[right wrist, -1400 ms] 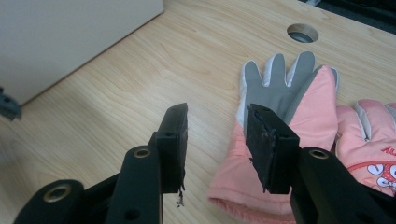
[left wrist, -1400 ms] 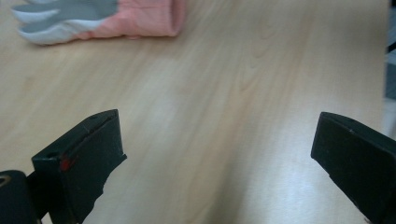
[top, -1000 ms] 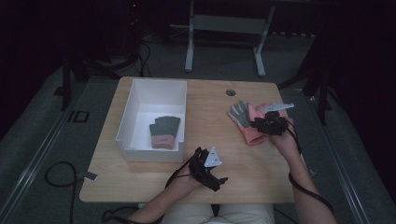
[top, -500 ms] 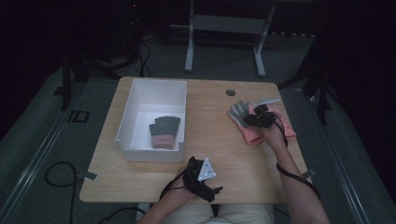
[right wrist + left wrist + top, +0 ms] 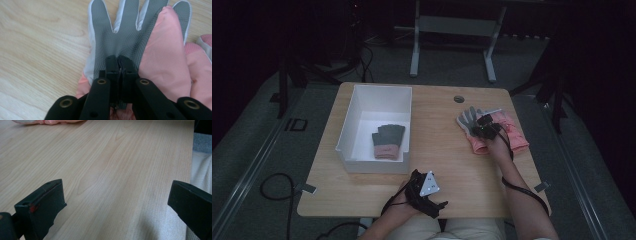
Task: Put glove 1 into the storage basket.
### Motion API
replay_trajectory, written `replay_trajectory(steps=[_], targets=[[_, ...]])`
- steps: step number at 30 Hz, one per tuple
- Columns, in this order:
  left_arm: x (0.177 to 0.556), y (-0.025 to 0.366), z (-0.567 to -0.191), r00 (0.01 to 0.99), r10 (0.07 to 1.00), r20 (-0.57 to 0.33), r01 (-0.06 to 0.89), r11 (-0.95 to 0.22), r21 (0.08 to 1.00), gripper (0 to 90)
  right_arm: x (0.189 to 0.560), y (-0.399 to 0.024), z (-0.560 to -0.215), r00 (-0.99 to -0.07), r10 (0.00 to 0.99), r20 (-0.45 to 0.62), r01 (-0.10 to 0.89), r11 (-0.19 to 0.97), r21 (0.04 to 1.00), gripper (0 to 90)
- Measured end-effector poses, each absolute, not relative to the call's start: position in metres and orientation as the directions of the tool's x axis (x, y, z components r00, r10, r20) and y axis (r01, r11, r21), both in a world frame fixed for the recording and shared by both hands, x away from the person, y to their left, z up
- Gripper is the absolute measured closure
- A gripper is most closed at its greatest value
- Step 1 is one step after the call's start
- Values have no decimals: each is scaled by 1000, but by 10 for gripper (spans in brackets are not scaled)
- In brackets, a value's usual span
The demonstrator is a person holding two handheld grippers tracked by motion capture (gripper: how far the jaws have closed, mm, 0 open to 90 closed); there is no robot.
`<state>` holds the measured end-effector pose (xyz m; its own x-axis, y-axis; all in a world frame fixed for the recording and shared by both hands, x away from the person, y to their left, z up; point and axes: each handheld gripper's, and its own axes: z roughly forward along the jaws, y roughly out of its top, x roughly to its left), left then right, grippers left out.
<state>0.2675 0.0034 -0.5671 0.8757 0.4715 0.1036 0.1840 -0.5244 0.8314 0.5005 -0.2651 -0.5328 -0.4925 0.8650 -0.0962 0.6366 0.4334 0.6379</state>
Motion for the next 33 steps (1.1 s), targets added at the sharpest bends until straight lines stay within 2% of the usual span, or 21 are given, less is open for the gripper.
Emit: replay_trajectory(steps=[8, 14, 18, 24, 29, 33], targets=[[267, 4, -566, 872, 474, 124, 165, -523, 836, 6, 465, -260, -494, -434, 900, 35, 642, 282, 713, 887], [266, 4, -566, 869, 477, 128, 160, -517, 841, 6, 418, -246, -459, -390, 917, 80, 598, 186, 780, 887], [266, 5, -564, 864, 485, 132, 154, -506, 849, 6, 390, -232, -447, -372, 926, 72, 579, 170, 798, 887], [266, 8, -562, 858, 496, 135, 148, -489, 860, 6, 367, -222, -448, -330, 940, 88, 585, 131, 801, 887], [266, 10, -561, 856, 500, 132, 149, -483, 863, 6, 367, -216, -468, -293, 948, 126, 627, 92, 774, 887], [267, 11, -562, 856, 502, 126, 153, -477, 865, 6, 372, -210, -486, -286, 951, 118, 663, 107, 741, 887]])
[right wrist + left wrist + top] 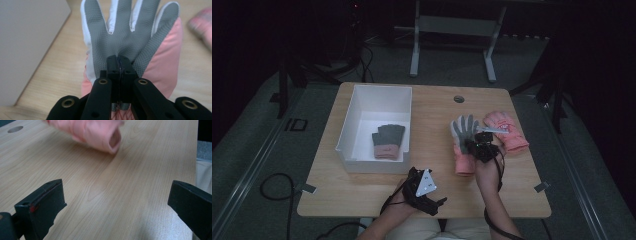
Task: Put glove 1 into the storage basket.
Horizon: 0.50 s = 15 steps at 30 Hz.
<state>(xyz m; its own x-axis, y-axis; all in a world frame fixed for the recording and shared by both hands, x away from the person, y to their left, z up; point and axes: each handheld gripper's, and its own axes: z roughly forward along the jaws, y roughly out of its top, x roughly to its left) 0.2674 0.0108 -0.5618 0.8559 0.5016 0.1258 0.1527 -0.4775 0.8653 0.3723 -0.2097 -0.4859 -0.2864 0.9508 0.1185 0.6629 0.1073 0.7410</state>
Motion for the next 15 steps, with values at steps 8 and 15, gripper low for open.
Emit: replay_trajectory(steps=[8, 15], targets=[[266, 9, -563, 858, 493, 141, 139, -488, 861, 6, 392, -188, -521, -263, 956, 128, 725, 108, 680, 884], [267, 11, -562, 857, 498, 135, 142, -480, 866, 6, 398, -179, -540, -242, 966, 93, 734, 119, 669, 863]])
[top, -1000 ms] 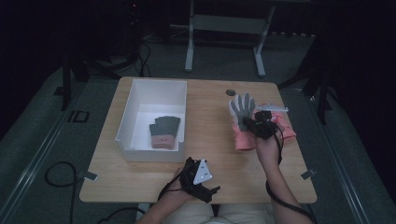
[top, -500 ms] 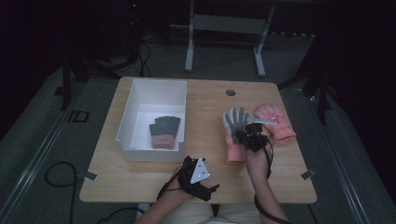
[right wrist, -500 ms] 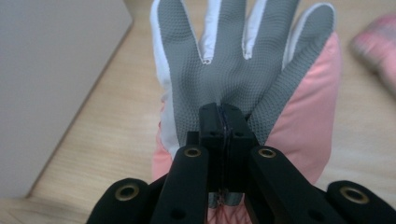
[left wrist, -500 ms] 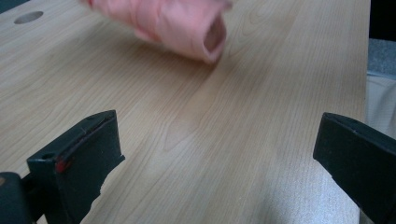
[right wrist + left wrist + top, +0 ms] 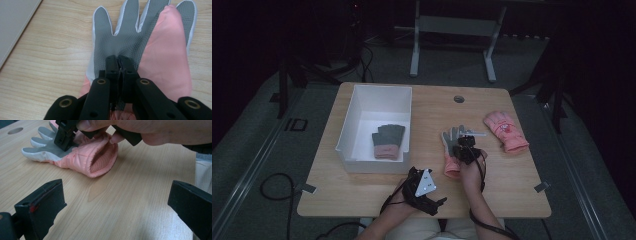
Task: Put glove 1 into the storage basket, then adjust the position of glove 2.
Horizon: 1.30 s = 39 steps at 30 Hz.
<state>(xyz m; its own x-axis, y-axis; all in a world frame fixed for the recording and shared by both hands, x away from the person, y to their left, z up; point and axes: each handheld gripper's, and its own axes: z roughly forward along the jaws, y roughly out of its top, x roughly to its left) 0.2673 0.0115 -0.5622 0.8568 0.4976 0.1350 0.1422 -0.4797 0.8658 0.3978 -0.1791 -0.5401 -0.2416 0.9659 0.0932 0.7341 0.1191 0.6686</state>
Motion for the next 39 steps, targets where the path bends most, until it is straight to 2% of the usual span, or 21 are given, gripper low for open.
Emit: replay_trajectory(steps=[5, 8, 10, 14, 16, 17, 20, 28, 39], targets=[[268, 12, -563, 858, 495, 139, 138, -482, 865, 6, 398, -179, -534, -257, 961, 104, 735, 124, 667, 794], [268, 12, -564, 858, 496, 132, 145, -482, 864, 6, 393, -182, -520, -299, 948, 111, 711, 144, 688, 735], [269, 12, -564, 858, 496, 132, 146, -483, 864, 6, 387, -185, -510, -327, 940, 100, 685, 162, 711, 729], [270, 12, -565, 862, 492, 125, 151, -484, 862, 6, 379, -205, -487, -398, 915, 65, 623, 218, 751, 676], [270, 11, -567, 864, 489, 119, 155, -485, 861, 6, 378, -210, -483, -398, 916, 43, 615, 232, 754, 673], [270, 10, -567, 865, 487, 122, 155, -489, 858, 6, 378, -232, -472, -416, 908, 55, 588, 222, 778, 651], [270, 9, -566, 868, 482, 119, 151, -485, 861, 6, 382, -260, -465, -420, 906, 50, 560, 216, 800, 616], [270, 8, -567, 874, 477, 97, 166, -479, 862, 6, 404, -327, -452, -394, 918, -41, 514, 257, 819, 616], [268, 11, -566, 870, 481, 107, 159, -479, 863, 6, 450, -377, -468, -351, 929, -118, 574, 313, 757, 598]])
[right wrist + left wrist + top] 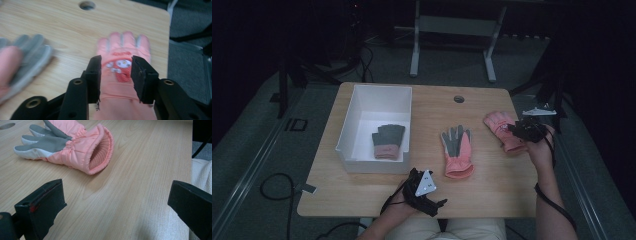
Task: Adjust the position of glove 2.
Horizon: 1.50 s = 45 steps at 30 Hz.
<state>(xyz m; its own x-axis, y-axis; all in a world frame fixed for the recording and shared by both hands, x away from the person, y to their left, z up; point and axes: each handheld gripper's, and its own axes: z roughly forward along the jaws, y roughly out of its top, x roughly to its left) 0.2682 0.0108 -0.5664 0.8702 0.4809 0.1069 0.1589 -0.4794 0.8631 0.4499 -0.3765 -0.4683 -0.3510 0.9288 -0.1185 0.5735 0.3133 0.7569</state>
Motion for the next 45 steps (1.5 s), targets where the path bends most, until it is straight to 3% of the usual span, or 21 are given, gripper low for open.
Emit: replay_trajectory(steps=[21, 24, 32, 45], targets=[[268, 11, -566, 878, 471, 89, 166, -472, 866, 6, 502, -389, -517, -363, 925, -114, 654, 340, 676, 552], [267, 11, -566, 875, 474, 94, 164, -475, 865, 6, 505, -388, -525, -365, 923, -121, 657, 348, 669, 595], [268, 13, -565, 872, 480, 96, 162, -468, 869, 6, 499, -388, -534, -352, 928, -126, 628, 334, 703, 836], [270, 16, -563, 866, 492, 92, 168, -458, 873, 6, 468, -376, -504, -217, 973, -82, 648, 207, 733, 878]])
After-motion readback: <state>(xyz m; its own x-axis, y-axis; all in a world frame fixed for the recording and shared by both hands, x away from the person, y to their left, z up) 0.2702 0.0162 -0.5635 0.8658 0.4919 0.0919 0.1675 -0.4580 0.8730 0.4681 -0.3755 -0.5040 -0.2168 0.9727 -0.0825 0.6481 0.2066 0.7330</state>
